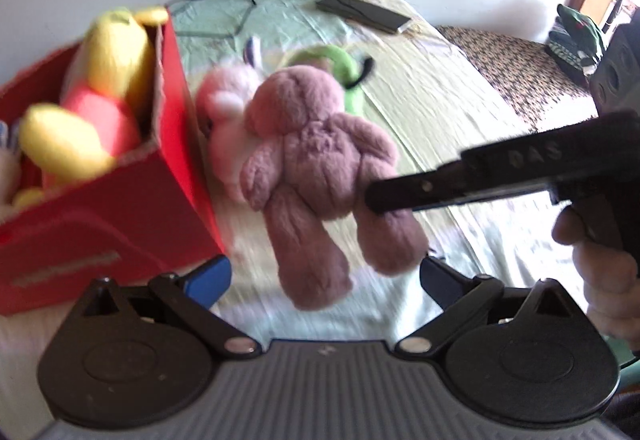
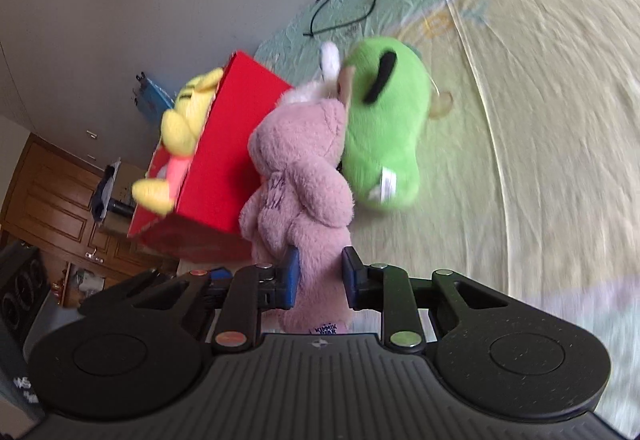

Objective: Organize objects
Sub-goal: 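Close the right tool on the pink teddy bear's back, then lift the pink teddy bear with the right tool and carry it over the red box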

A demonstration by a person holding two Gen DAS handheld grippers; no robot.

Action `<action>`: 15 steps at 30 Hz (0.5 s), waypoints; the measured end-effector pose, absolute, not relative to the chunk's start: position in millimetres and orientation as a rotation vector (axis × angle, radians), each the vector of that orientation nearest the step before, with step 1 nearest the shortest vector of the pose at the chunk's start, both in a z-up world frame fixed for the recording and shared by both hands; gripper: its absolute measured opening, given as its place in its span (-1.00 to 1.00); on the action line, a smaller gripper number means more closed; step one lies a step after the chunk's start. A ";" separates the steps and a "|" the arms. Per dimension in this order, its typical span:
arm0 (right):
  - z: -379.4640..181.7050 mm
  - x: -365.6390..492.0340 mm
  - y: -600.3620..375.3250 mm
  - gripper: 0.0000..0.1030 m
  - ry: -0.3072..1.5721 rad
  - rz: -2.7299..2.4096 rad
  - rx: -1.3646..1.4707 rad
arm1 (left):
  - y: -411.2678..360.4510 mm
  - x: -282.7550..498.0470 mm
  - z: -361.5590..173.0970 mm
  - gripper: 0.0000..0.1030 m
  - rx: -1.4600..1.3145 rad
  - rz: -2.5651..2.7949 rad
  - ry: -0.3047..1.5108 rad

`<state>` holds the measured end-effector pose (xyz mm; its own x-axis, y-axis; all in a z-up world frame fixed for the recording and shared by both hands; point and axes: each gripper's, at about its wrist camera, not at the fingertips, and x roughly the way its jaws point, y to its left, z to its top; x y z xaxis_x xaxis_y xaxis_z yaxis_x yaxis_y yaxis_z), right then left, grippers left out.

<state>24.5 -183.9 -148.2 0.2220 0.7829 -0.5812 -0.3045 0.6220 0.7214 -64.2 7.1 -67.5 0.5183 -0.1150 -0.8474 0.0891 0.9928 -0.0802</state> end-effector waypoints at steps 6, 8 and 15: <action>-164.0 -1.3 -186.3 -0.53 1.165 0.769 0.472 | 1.4 -71.5 -90.7 0.95 -0.087 -0.175 1.082; -167.3 -3.8 -185.3 -0.52 1.175 0.769 0.454 | -1.7 -71.9 -95.0 0.95 -0.082 -0.183 1.084; -170.0 12.2 -186.1 -0.18 1.150 0.753 0.485 | -1.5 -70.5 -111.4 0.99 -0.101 -0.192 1.115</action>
